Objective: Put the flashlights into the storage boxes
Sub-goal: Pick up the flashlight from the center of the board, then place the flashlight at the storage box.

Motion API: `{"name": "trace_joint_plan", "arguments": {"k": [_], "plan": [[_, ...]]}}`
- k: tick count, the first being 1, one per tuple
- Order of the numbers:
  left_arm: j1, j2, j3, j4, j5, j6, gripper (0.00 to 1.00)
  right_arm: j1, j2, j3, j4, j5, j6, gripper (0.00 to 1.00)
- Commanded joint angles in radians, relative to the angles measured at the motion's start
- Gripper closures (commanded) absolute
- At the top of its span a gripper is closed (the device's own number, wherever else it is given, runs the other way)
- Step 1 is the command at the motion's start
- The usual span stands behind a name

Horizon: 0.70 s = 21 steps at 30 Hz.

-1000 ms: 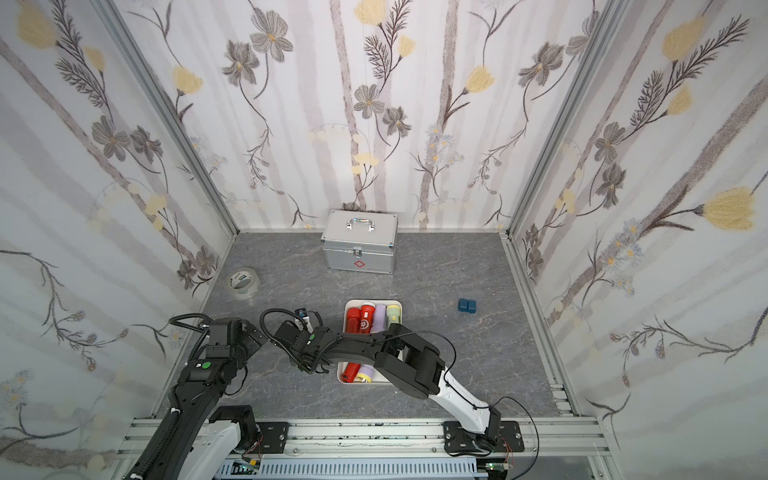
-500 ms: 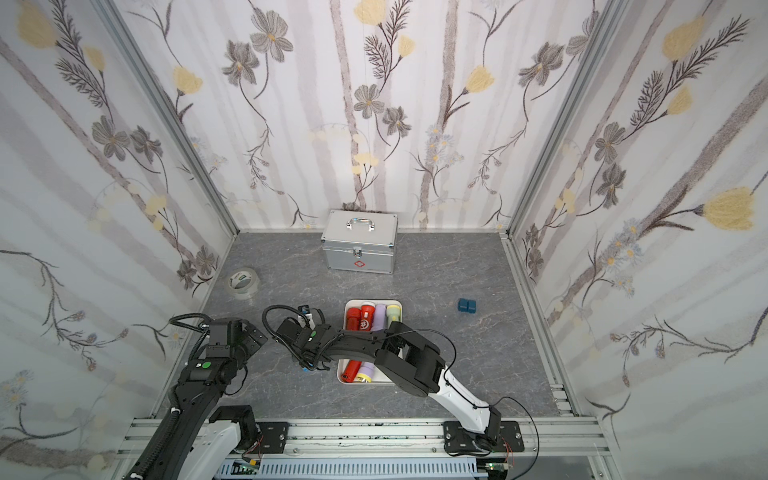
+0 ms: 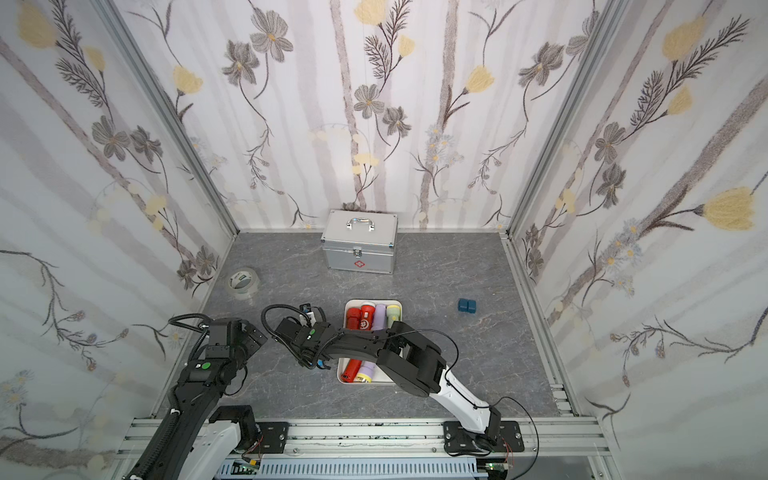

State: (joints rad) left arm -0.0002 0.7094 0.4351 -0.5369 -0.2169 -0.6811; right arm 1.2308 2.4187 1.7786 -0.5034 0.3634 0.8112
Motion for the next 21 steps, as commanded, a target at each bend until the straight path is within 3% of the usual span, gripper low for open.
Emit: {"name": "trace_joint_plan", "arguments": {"k": [1,11,21], "plan": [[0.000,-0.002,-0.003,-0.005,-0.020,-0.011,0.00,-0.004,-0.063,0.002,0.017,0.009,-0.012,0.57],[0.000,-0.005,-0.003,-0.005,-0.022,-0.012,0.00,-0.031,-0.254,-0.153,0.100,-0.008,0.030,0.60],[0.002,-0.010,-0.005,-0.005,-0.022,-0.012,0.00,-0.104,-0.668,-0.593,0.149,0.023,0.108,0.60]]}}
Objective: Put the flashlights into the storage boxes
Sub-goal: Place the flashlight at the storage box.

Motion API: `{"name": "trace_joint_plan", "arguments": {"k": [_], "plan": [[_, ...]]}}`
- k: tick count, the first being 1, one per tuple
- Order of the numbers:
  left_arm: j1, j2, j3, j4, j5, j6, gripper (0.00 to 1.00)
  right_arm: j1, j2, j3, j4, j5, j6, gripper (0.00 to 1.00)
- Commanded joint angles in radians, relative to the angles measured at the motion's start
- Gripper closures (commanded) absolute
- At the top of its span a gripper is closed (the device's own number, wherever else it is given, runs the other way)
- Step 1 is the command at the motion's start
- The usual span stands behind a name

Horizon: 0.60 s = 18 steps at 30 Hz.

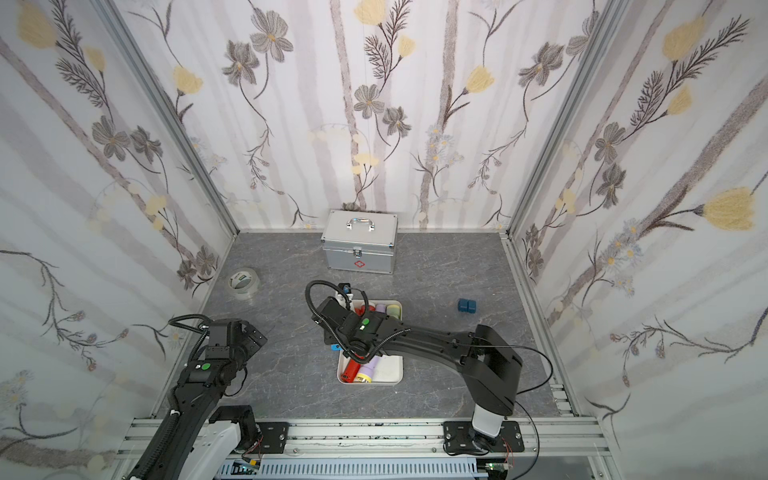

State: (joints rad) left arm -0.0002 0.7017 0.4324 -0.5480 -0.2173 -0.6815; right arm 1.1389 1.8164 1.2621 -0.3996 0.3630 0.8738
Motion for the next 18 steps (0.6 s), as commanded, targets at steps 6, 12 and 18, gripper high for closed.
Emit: {"name": "trace_joint_plan", "arguments": {"k": [6,12,18], "plan": [[0.002,0.001,-0.003,0.006,-0.020,-0.012,0.00,-0.069,-0.251,-0.291,0.041,-0.052,0.073,0.60],[0.002,0.010,0.000,0.009,-0.018,-0.010,0.00,-0.105,-0.296,-0.365,0.001,-0.118,0.092,0.60],[0.002,0.021,0.000,0.011,-0.017,-0.009,0.00,-0.150,-0.325,-0.417,-0.007,-0.177,0.096,0.60]]}}
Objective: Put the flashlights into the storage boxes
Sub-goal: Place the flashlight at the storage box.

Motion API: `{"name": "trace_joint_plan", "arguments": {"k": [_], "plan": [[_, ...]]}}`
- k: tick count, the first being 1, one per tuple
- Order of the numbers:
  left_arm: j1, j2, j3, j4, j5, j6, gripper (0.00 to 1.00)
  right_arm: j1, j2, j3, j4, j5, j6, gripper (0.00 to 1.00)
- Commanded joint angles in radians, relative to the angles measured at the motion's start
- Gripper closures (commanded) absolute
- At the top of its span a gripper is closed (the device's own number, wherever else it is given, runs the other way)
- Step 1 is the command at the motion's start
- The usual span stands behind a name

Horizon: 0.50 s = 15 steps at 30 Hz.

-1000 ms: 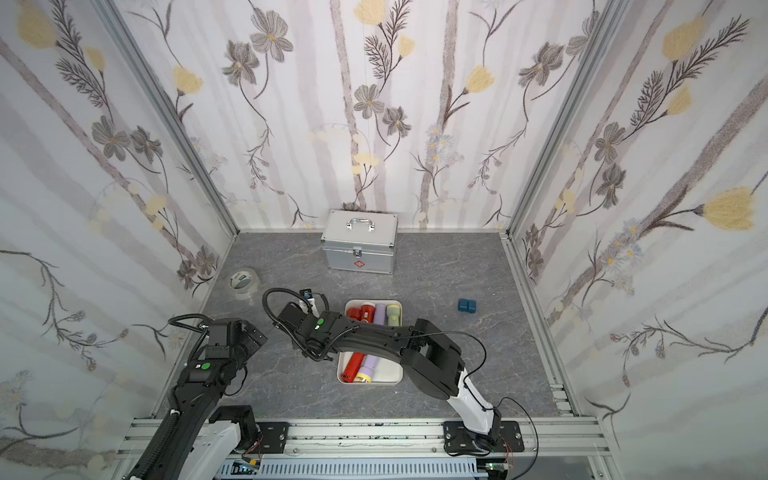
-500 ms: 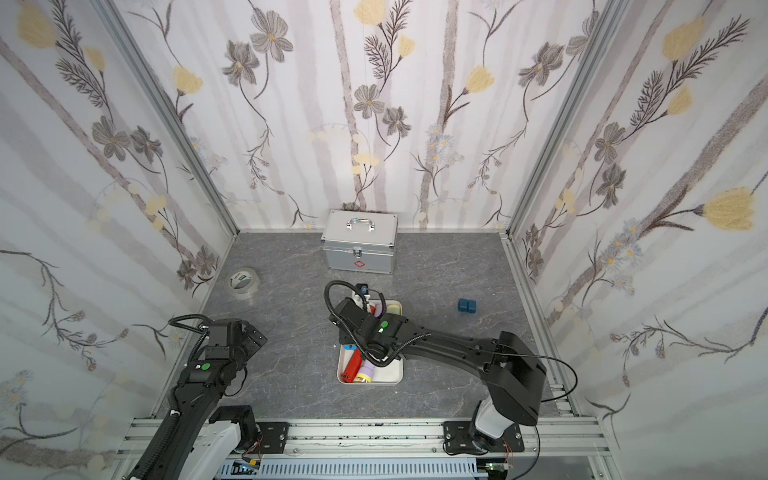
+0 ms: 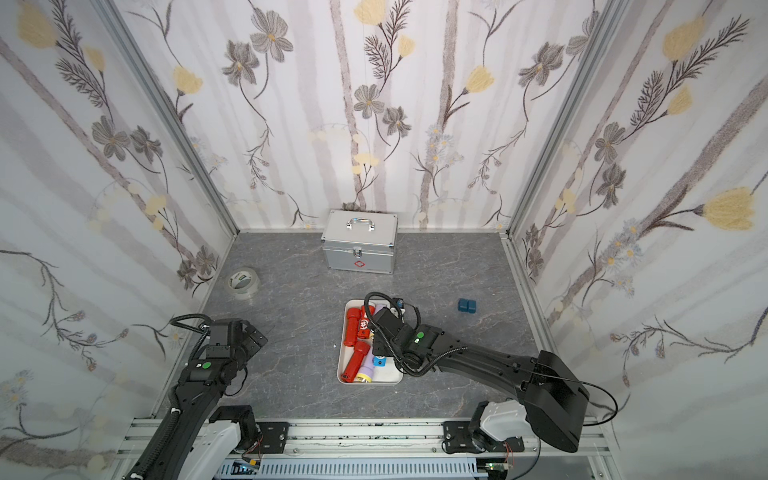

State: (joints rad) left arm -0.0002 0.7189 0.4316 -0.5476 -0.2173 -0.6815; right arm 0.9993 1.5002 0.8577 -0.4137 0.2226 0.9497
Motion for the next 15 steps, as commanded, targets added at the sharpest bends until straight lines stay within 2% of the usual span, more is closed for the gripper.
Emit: {"name": "trace_joint_plan", "arguments": {"k": [1,15], "plan": [[0.001,0.005,0.002,0.011,-0.017,-0.009,0.00,-0.015,-0.012,-0.020,0.004,-0.045,0.018,0.60],[0.001,0.005,0.002,0.012,-0.017,-0.010,0.00,-0.024,0.066,-0.058,0.042,-0.188,0.074,0.59]]}}
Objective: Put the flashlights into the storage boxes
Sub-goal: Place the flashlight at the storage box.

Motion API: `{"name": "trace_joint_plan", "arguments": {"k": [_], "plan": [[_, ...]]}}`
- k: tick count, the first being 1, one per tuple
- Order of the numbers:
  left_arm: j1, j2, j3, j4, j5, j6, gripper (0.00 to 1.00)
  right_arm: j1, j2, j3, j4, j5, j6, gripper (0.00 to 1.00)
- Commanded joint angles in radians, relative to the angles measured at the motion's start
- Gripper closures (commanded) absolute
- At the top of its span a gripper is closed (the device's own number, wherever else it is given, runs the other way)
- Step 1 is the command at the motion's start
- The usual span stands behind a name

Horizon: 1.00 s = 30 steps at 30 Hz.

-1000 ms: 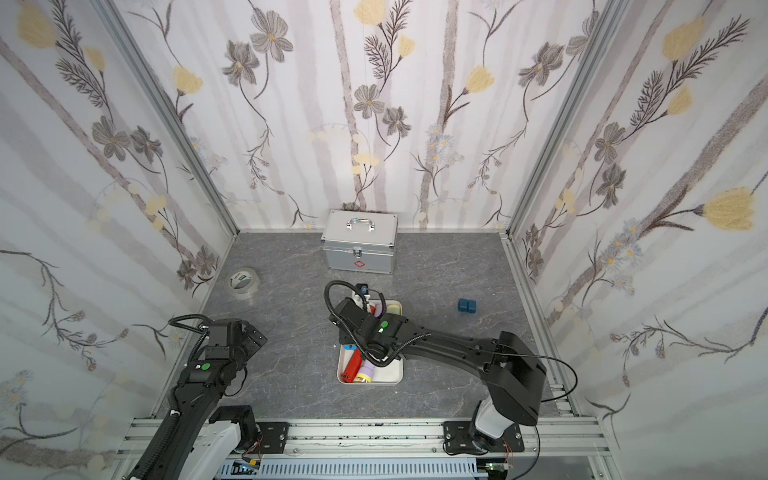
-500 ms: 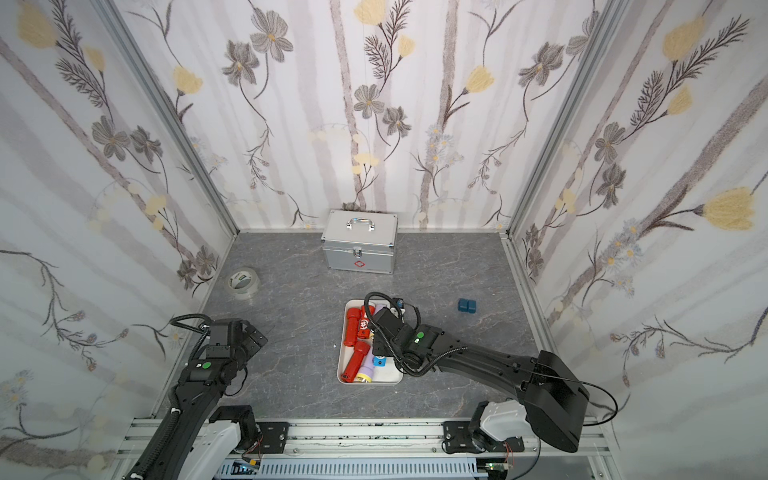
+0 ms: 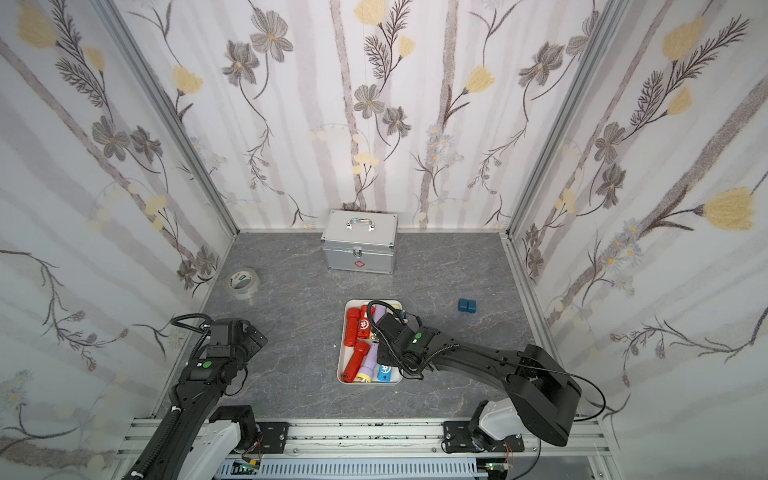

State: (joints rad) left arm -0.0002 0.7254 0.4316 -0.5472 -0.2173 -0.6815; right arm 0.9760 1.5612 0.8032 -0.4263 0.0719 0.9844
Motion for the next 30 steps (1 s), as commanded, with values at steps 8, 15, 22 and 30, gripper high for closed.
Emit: {"name": "trace_joint_plan", "arguments": {"k": [8,15,22,30], "plan": [[0.002,0.000,0.002,0.012,-0.017,-0.010,0.00,0.001,0.006,-0.016,0.035,-0.056,0.100,0.46],[0.001,0.000,0.003,0.012,-0.018,-0.010,0.00,0.002,-0.034,0.040,-0.083,0.070,0.073,0.41],[0.001,0.005,0.003,0.014,-0.020,-0.010,0.00,0.000,-0.061,0.056,0.036,0.133,0.025,0.39],[0.000,-0.036,-0.022,0.044,0.007,-0.028,0.00,-0.036,-0.098,0.003,0.229,0.157,-0.036,0.33]]}}
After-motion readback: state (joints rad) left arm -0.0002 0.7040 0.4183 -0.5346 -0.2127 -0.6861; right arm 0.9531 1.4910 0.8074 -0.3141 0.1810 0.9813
